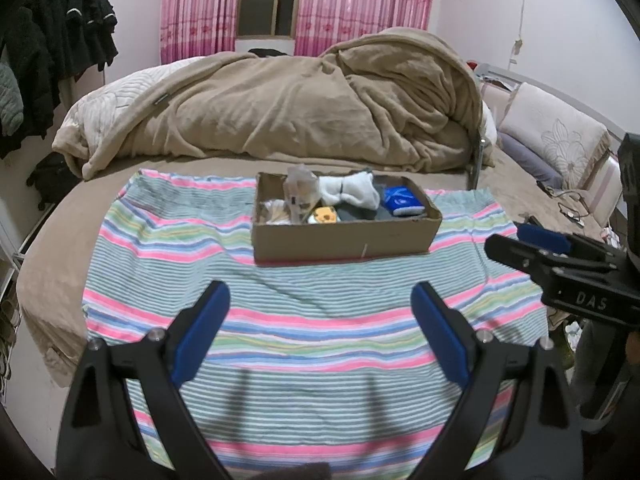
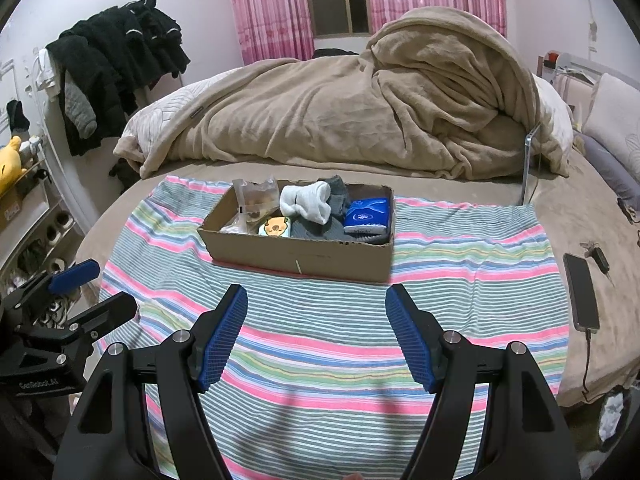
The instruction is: Organize objects
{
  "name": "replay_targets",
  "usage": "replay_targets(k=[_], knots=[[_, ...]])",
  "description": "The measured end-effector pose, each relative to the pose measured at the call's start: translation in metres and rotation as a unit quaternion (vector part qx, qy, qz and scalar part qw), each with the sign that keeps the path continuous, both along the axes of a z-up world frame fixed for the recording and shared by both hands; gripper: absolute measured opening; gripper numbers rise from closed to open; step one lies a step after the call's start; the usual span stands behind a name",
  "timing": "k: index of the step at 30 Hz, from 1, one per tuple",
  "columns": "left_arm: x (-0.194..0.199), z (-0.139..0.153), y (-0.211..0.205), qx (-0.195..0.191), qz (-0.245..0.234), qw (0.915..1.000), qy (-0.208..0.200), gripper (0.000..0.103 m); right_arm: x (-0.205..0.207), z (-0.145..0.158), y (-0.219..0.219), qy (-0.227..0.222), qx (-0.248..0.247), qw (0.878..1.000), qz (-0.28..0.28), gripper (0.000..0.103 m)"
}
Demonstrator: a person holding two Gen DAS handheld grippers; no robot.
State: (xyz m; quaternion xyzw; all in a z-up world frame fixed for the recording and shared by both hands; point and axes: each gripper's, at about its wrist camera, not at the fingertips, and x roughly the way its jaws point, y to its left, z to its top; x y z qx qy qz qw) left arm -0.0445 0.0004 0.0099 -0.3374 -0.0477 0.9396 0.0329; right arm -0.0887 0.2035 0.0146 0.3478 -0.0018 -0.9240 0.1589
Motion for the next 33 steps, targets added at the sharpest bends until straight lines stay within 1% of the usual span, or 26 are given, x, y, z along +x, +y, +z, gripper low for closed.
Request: replay_targets(k=[29, 33], knots=[[-0.0022, 0.0023, -0.0015, 0.001, -0.002, 1.0000, 0.006, 0.093, -0.0018, 0.0046, 0.0065, 0.003, 0.003, 1.000, -0.007, 0.075], [-0.0026, 0.0034, 0.0012, -0.007, -0.004, 0.9999, 0.011, 0.093, -0.0018, 0.0045, 0.0065, 0.003, 0.004, 1.000, -0.006, 0.075]])
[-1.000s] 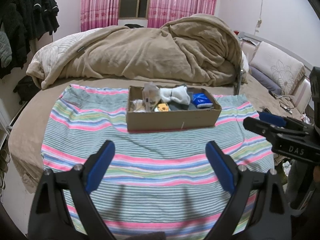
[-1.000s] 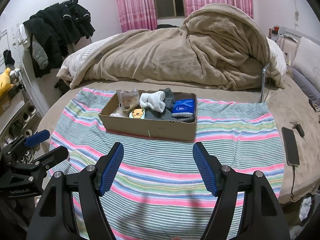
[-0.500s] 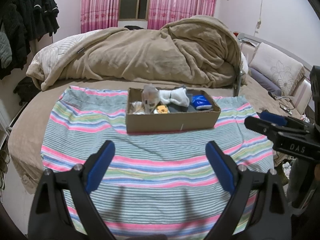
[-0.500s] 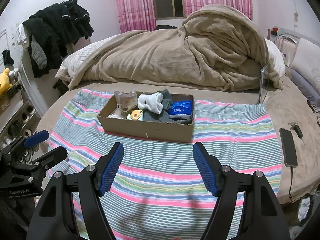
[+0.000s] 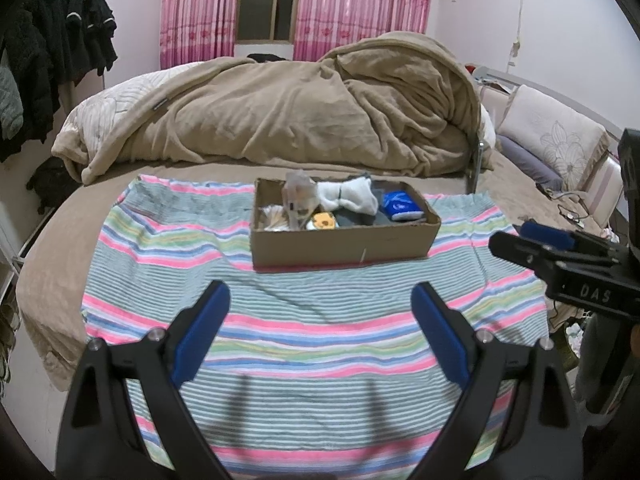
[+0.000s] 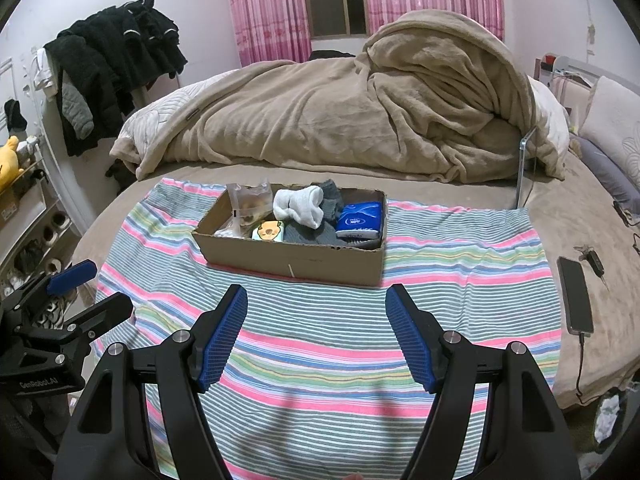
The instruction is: Organize objects
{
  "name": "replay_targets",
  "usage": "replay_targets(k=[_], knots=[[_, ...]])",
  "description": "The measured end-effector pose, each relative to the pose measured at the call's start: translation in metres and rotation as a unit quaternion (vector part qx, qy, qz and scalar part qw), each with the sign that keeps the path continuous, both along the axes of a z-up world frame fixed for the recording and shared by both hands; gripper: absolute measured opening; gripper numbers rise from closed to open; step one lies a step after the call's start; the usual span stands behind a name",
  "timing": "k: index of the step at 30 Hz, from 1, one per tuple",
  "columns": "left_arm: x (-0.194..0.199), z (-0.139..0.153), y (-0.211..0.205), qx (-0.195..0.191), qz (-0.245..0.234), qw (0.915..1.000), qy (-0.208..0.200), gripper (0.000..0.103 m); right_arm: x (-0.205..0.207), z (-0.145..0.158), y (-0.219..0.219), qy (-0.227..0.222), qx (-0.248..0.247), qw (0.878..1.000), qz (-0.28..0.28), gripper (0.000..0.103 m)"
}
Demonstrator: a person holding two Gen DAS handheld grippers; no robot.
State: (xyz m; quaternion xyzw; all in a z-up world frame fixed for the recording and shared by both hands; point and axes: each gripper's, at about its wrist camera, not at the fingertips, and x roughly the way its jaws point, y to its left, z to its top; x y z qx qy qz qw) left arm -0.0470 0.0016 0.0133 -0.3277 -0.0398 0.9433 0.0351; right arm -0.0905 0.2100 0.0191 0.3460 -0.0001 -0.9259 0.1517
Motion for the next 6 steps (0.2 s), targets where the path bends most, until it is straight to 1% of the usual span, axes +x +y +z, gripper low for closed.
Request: replay_targets(k=[6], knots=[[-0.0043, -0.0012, -0.0001, -0.004, -0.002, 1.0000, 0.003, 0.093, -0.0013, -0.0020, -0.0006, -0.003, 0.004, 1.000, 0.001, 0.075]])
